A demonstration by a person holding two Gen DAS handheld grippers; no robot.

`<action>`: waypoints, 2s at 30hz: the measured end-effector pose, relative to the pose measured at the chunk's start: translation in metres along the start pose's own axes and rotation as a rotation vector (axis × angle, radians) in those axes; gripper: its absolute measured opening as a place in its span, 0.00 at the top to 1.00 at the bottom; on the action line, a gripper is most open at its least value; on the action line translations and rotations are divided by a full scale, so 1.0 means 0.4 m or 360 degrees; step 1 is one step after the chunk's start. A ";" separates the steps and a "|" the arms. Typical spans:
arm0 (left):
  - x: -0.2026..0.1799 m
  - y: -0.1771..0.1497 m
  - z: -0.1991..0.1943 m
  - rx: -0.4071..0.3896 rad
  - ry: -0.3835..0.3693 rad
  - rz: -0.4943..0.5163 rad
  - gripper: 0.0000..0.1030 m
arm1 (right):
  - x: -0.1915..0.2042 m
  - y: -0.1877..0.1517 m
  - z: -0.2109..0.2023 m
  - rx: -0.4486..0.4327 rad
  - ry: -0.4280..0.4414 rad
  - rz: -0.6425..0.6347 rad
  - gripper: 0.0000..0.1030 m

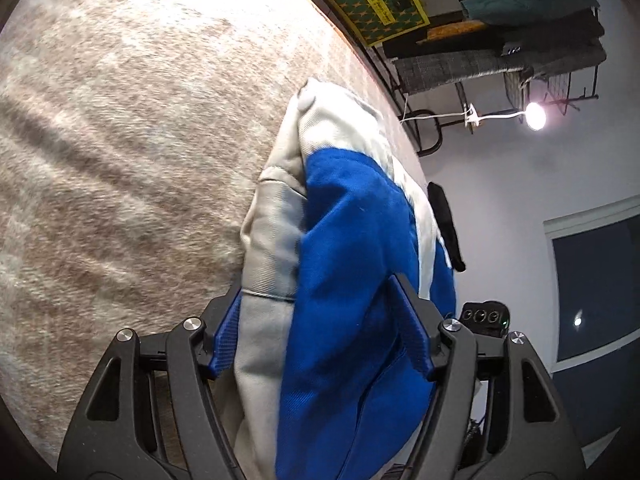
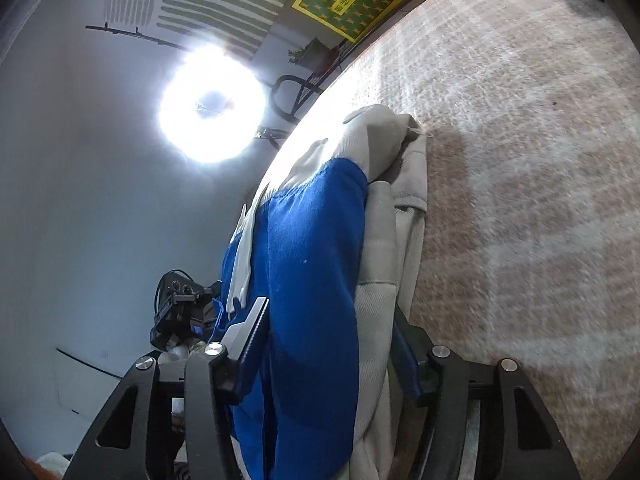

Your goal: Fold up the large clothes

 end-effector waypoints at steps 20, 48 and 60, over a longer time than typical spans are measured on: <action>-0.179 -0.063 -0.059 -0.0124 0.0207 0.0289 0.70 | 0.154 -0.006 -0.029 -0.0084 -0.0335 -0.0232 0.73; -0.585 -0.244 0.327 0.0145 0.0065 0.0562 0.72 | -0.002 -0.013 -0.553 -0.0319 -0.0553 -0.0233 0.75; -0.846 -0.178 0.612 0.0146 -0.0074 0.0730 0.73 | -0.115 0.182 -0.818 -0.0527 -0.0689 -0.0248 0.76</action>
Point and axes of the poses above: each gripper's, at about its wrist camera, not at the fingertips, and z roughly the way its jaws point, x to its left, y to its top, the point moved 8 cm from there along z, roughly the way its jaws point, and after that the axes turned 1 degree about x, right-handed, at the moved point
